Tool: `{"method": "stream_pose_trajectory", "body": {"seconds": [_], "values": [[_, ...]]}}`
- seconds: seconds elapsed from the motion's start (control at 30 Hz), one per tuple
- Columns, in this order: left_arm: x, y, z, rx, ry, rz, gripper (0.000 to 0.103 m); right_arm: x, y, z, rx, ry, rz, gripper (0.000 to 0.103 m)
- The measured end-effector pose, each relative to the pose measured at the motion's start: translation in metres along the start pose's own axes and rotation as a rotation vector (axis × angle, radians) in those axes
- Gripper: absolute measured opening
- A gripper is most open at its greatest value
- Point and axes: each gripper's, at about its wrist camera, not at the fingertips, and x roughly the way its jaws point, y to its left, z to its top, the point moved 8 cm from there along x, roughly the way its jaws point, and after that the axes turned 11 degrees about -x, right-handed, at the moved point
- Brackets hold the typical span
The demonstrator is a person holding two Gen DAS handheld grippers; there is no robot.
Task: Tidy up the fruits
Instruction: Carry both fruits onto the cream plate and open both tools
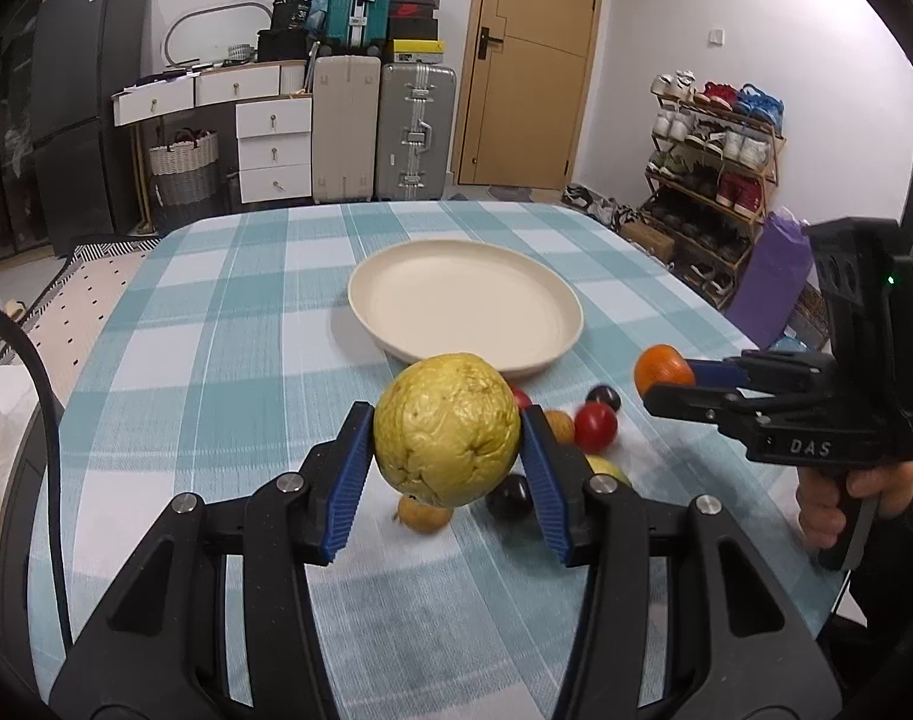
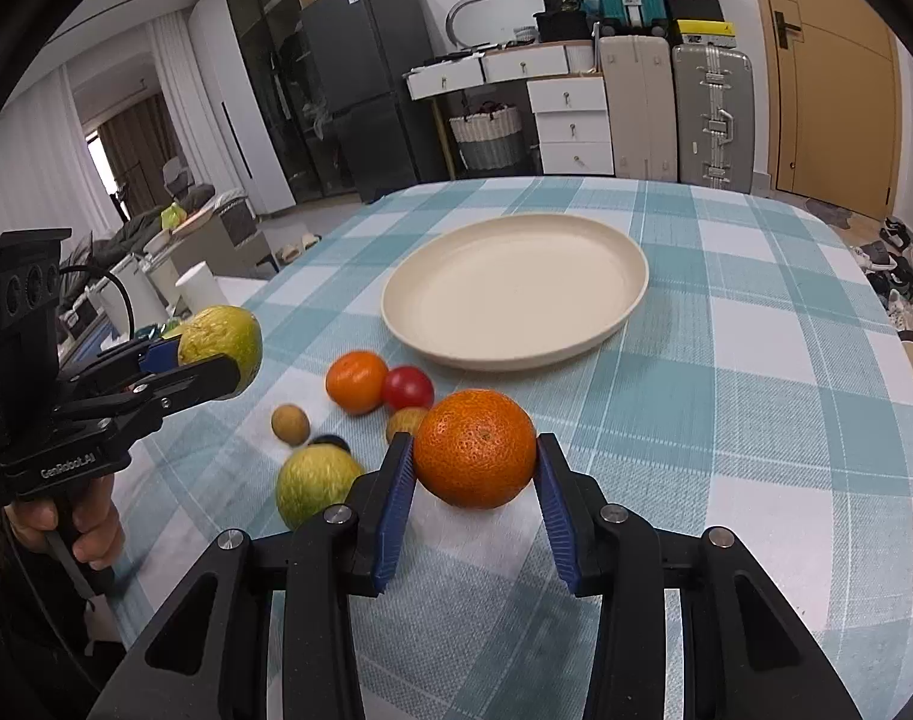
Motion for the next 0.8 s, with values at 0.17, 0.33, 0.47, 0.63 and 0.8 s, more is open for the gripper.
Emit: {"method": "stream_pose_trajectory", "body": {"seconds": [0.17,0.33,0.47,0.63,0.8], "values": [[0.010,-0.002,0.019,-0.014,-0.023,0.000,0.046,-0.001,-0.009,0.013,0.009,-0.020,-0.030,0.041],[0.024,-0.006,0.037,-0.019,-0.042,0.001,0.046,0.001,-0.017,0.027,0.002,-0.030,-0.063,0.041],[0.036,-0.011,0.049,-0.011,-0.050,0.002,0.046,0.006,-0.025,0.037,0.009,-0.035,-0.077,0.041],[0.057,-0.013,0.059,-0.011,-0.045,0.000,0.046,0.013,-0.034,0.044,0.018,-0.031,-0.094,0.041],[0.081,-0.013,0.063,-0.011,-0.027,0.006,0.046,0.021,-0.039,0.051,0.020,-0.025,-0.104,0.041]]}}
